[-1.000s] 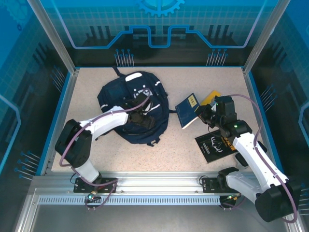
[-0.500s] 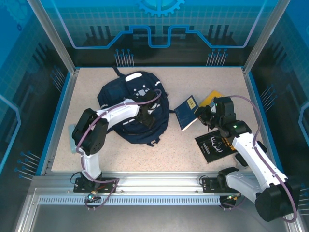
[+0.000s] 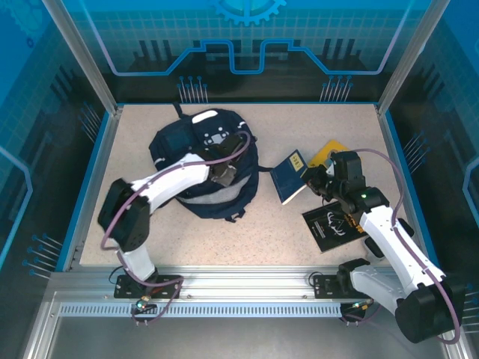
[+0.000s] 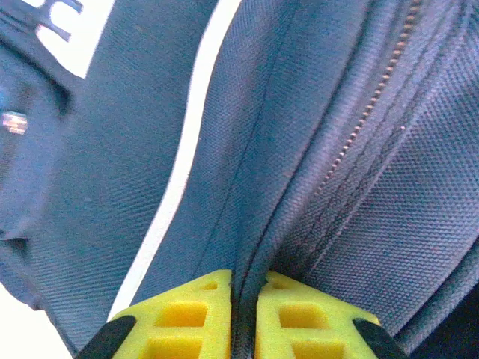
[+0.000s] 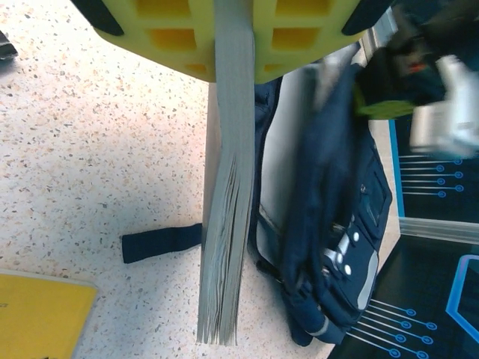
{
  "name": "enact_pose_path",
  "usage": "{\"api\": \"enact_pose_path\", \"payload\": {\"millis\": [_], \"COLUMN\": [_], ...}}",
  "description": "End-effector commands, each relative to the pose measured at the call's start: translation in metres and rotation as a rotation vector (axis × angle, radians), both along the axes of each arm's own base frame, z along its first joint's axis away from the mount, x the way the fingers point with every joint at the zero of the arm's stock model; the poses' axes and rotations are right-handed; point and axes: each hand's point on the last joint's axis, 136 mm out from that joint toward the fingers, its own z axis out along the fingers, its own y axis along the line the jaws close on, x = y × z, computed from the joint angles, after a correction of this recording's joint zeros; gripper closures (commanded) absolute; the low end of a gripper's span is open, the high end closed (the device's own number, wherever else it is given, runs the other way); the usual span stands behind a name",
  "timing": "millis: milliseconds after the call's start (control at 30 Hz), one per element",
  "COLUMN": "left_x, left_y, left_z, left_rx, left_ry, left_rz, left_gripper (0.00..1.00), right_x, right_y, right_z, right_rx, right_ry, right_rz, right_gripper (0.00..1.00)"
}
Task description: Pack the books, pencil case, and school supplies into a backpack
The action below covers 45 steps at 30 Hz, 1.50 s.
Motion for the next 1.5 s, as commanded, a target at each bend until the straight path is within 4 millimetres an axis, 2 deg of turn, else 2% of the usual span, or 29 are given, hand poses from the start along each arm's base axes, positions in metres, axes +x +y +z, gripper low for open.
{"api": "enact_pose_path", "payload": {"millis": [0, 100, 200, 367, 500, 633, 667, 767, 933, 1067, 1233, 1467], "left_x": [0.011, 0.009, 0.007, 0.007, 0.010, 0.012, 0.012, 0.011, 0.011, 0.010, 0.008, 0.004], "left_y": [0.010, 0.012, 0.011, 0.003, -0.001, 0.000, 0.000, -0.006, -0.011, -0.014, -0.021, -0.020], "left_z": [0.080, 0.112, 0.137, 0.162, 0.163, 0.156, 0.153, 0.144, 0.132, 0.137, 0.152, 0.175], "left_rx": [-0.113, -0.196, -0.279, -0.394, -0.406, -0.385, -0.379, -0.372, -0.368, -0.399, -0.473, -0.535], "left_ry": [-0.264, -0.361, -0.436, -0.504, -0.502, -0.490, -0.484, -0.450, -0.408, -0.405, -0.416, -0.450], "left_rz": [0.080, 0.099, 0.105, 0.091, 0.095, 0.101, 0.100, 0.070, 0.051, 0.054, 0.050, 0.064], "left_gripper": [0.90, 0.92, 0.94, 0.95, 0.95, 0.95, 0.95, 0.95, 0.95, 0.95, 0.95, 0.97], "right_x": [0.001, -0.001, -0.004, -0.011, -0.012, -0.012, -0.011, -0.015, -0.016, -0.011, 0.002, 0.036], "right_y": [0.003, 0.015, 0.035, 0.067, 0.080, 0.063, 0.058, 0.045, 0.041, 0.060, 0.103, 0.152], "right_z": [0.022, 0.035, 0.052, 0.066, 0.067, 0.067, 0.078, 0.083, 0.087, 0.079, 0.070, 0.064], "right_rx": [-0.006, 0.024, 0.098, 0.163, 0.157, 0.059, 0.035, -0.029, -0.042, 0.049, 0.186, 0.320], "right_ry": [-0.064, -0.110, -0.174, -0.215, -0.218, -0.239, -0.264, -0.271, -0.284, -0.254, -0.220, -0.204], "right_rz": [0.061, 0.138, 0.243, 0.376, 0.407, 0.322, 0.299, 0.263, 0.251, 0.302, 0.387, 0.384], "right_gripper": [1.00, 1.00, 0.99, 0.99, 0.99, 0.99, 0.99, 0.98, 0.99, 0.98, 0.99, 1.00]}}
